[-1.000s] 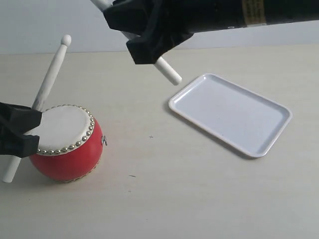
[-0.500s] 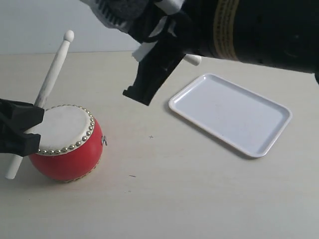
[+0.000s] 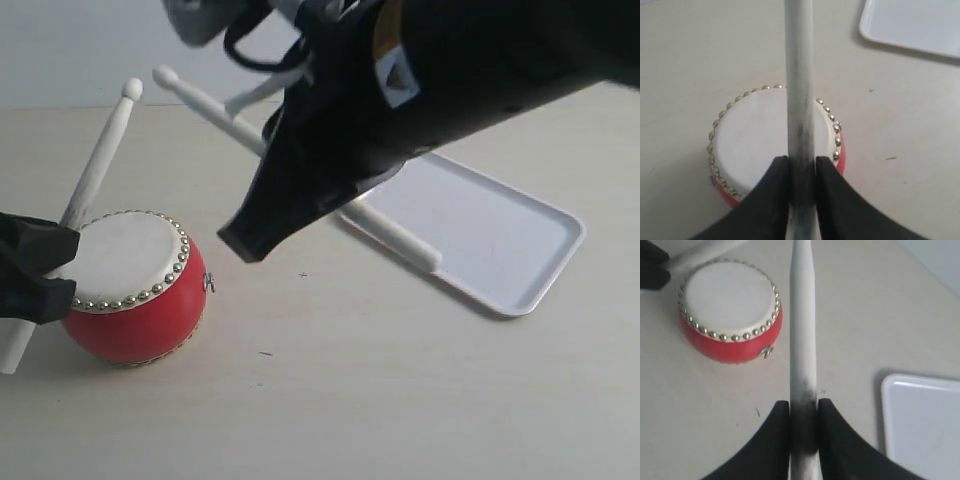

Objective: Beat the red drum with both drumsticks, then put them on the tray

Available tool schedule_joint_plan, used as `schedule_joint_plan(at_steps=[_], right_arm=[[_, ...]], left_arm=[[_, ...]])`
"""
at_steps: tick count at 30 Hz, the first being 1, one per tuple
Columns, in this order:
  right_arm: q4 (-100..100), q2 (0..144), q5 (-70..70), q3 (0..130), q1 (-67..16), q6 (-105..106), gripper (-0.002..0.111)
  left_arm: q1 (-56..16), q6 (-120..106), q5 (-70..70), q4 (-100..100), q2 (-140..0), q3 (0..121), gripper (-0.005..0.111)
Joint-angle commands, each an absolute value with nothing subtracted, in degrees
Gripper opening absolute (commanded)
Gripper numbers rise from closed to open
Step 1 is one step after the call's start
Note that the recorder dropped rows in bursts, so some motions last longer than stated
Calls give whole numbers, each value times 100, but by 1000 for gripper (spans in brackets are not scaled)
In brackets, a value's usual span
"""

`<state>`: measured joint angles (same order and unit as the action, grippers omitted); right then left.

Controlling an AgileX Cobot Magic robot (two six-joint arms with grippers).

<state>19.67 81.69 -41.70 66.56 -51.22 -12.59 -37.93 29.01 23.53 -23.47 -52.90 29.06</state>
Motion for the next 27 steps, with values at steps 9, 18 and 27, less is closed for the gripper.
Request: schedule_joint_plan(at_steps=[9,18,27], right_arm=[[2101,9555,-4774,7437,-5118,-900,0],[1673,9625,-4793,7635,-5118,-215,0],[1796,9625,-4790,7635,-5118,-104,0]], left_arm=[[-3779,2834,4462,-1838,-5402,3593,0],[-3779,1387,5636,-763,-5445,4219,0],[-3779,1317,5988,-701,-6173,4219,0]])
